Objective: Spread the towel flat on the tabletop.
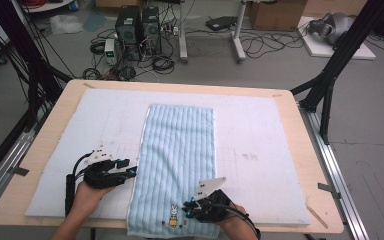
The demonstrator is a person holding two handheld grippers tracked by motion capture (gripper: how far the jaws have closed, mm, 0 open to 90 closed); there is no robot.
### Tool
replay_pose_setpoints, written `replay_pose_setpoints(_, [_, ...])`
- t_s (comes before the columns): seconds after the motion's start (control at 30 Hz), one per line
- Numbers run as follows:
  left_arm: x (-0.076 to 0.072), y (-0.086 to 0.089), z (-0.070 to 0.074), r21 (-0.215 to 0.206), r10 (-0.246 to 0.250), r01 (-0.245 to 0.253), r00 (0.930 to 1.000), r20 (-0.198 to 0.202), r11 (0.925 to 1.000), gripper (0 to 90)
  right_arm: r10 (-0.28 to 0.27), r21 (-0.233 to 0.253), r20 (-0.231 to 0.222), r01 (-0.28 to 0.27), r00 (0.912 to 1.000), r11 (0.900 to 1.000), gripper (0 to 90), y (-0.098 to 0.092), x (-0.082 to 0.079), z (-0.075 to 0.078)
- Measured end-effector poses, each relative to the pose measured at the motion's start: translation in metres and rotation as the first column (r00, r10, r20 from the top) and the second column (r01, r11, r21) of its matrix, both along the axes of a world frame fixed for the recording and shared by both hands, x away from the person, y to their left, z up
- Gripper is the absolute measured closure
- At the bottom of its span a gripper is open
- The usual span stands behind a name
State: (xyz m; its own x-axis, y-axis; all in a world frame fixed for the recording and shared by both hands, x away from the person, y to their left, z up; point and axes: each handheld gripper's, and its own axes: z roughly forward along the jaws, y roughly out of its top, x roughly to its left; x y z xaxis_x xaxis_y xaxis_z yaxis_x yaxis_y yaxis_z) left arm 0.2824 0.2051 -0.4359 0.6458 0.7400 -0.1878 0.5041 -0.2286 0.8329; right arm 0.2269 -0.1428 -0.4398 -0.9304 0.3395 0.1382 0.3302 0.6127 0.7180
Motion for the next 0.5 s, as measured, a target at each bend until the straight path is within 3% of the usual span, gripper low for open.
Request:
replay_pose_setpoints(0.07, [0.004, -0.002, -0.001, -0.008, 0.007, -0.007, 0.9999, -0.007, 0.9999, 50.7, -0.067, 0.046, 0.028, 0.065, 0.9974, 0.997, 63.4, -0.009, 0.005, 0.004])
replay_pose_setpoints(0.1, [0.006, -0.003, -0.001, -0.011, 0.011, -0.011, 0.9999, -0.011, 0.9999, 50.2, -0.124, 0.065, 0.052, 0.120, 0.9909, 0.991, 58.2, -0.015, 0.009, 0.007])
replay_pose_setpoints(0.17, [0.013, -0.005, -0.002, -0.010, 0.017, -0.017, 0.9997, -0.019, 0.9998, 50.0, -0.274, 0.064, 0.085, 0.269, 0.9579, 0.961, 56.6, -0.029, 0.020, 0.009])
replay_pose_setpoints(0.2, [0.015, -0.006, -0.003, -0.010, 0.016, -0.016, 0.9996, -0.024, 0.9998, 50.0, -0.343, 0.043, 0.113, 0.341, 0.9324, 0.939, 55.3, -0.035, 0.026, 0.008])
replay_pose_setpoints(0.27, [0.021, -0.012, -0.008, -0.004, 0.011, -0.011, 0.9990, -0.043, 0.9999, 51.2, -0.438, 0.023, 0.122, 0.439, 0.8906, 0.898, 55.5, -0.046, 0.040, 0.006])
replay_pose_setpoints(0.33, [0.025, -0.017, -0.012, 0.030, -0.001, 0.002, 0.9988, -0.048, 0.9996, 53.5, -0.489, 0.014, 0.137, 0.492, 0.8616, 0.871, 58.1, -0.053, 0.051, 0.004])
replay_pose_setpoints(0.4, [0.027, -0.022, -0.014, 0.050, -0.009, 0.012, 0.9990, -0.044, 0.9987, 59.3, -0.506, 0.004, 0.137, 0.511, 0.8513, 0.860, 62.0, -0.055, 0.060, 0.001])
replay_pose_setpoints(0.47, [0.027, -0.028, -0.015, 0.101, -0.006, 0.009, 0.9997, -0.022, 0.9948, 69.0, -0.508, -0.035, 0.126, 0.515, 0.8522, 0.856, 67.2, -0.053, 0.065, -0.003])
replay_pose_setpoints(0.5, [0.026, -0.029, -0.015, 0.135, -0.001, 0.000, 1.0000, 0.001, 0.9908, 76.2, -0.500, -0.039, 0.114, 0.507, 0.8584, 0.861, 70.9, -0.053, 0.067, -0.005])
